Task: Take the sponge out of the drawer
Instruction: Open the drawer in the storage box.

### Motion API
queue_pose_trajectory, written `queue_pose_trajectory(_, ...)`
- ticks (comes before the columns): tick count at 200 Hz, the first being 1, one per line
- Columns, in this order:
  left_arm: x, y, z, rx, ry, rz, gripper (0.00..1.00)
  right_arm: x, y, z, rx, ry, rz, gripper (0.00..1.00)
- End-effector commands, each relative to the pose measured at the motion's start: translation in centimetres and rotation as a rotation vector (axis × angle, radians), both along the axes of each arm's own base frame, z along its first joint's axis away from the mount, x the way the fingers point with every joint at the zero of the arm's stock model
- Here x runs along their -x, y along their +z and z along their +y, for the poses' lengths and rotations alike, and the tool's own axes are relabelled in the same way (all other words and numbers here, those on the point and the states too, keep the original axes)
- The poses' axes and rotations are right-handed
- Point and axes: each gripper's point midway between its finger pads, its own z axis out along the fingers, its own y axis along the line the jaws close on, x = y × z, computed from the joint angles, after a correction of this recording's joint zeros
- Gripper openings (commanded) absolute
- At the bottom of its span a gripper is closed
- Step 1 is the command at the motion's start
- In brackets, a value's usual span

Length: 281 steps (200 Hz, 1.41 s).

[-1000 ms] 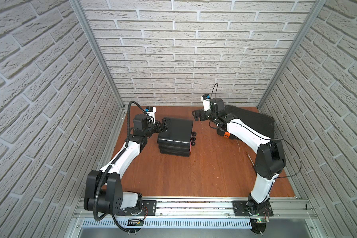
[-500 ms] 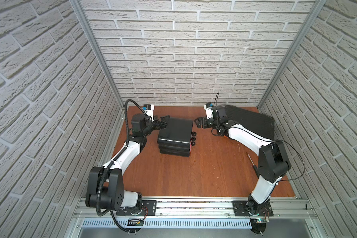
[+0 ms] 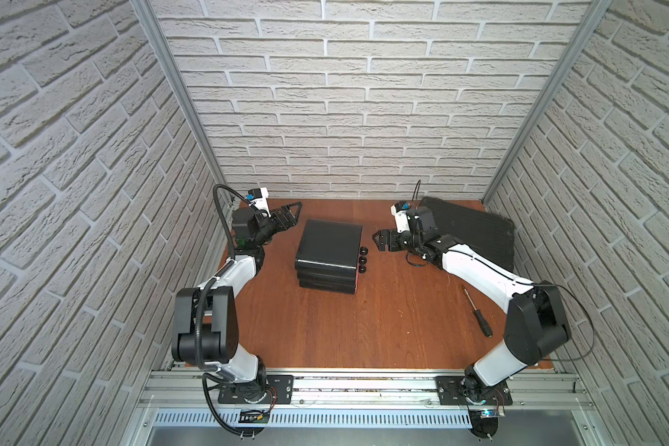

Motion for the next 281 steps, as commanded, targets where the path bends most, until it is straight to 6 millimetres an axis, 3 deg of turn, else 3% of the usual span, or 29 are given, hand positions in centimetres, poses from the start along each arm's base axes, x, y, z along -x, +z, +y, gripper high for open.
queue_pose_trajectory(1,1.4,0.4,-0.7,-0.015,0.008,0.029,0.98,1.8,2.5,0.8,-0.044,0.083,-0.086,1.0)
queue_pose_trajectory(40,2.8,-1.4,-2.9,-0.088,0.042,0.132,0.98,1.6,3.3,1.8,-0.113,0.115,-0.15,1.0)
queue_pose_trajectory(71,2.5,-0.6,-3.9,-0.144,0.07,0.139,0.98,-0.7,5.3,2.8,-0.063,0.159,-0.208,1.0)
queue_pose_trajectory(95,1.2,0.3,-3.8,-0.208,0.091,0.133,0.98,-2.5,5.8,2.9,-0.02,0.162,-0.252,1.0)
queue_pose_trajectory(140,-2.2,0.4,-2.3,-0.338,0.189,0.044,0.98,-5.7,3.2,3.7,0.044,0.174,-0.213,1.0)
queue_pose_trajectory(163,-2.6,-1.8,-0.4,-0.318,0.298,0.055,0.98,-7.1,1.8,3.1,0.082,0.112,-0.138,1.0)
queue_pose_trajectory(190,-2.8,-2.8,0.3,-0.409,0.231,0.19,0.98,-5.4,4.0,2.4,0.108,0.117,-0.07,0.98)
queue_pose_trajectory(217,-0.6,-1.9,-1.0,-0.472,0.103,0.011,0.98,-1.6,4.0,1.6,0.107,0.182,-0.147,1.0)
queue_pose_trajectory(243,0.7,0.6,-0.1,-0.225,0.042,0.043,0.98,0.9,6.4,0.5,-0.028,0.125,-0.093,0.98)
queue_pose_trajectory(260,2.4,1.8,-0.9,-0.227,0.004,0.025,0.98,2.9,7.8,1.1,-0.068,0.185,-0.058,1.0)
queue_pose_trajectory(281,3.6,2.5,-1.5,-0.183,-0.012,0.012,0.98,4.5,7.0,0.6,-0.122,0.16,-0.068,0.99)
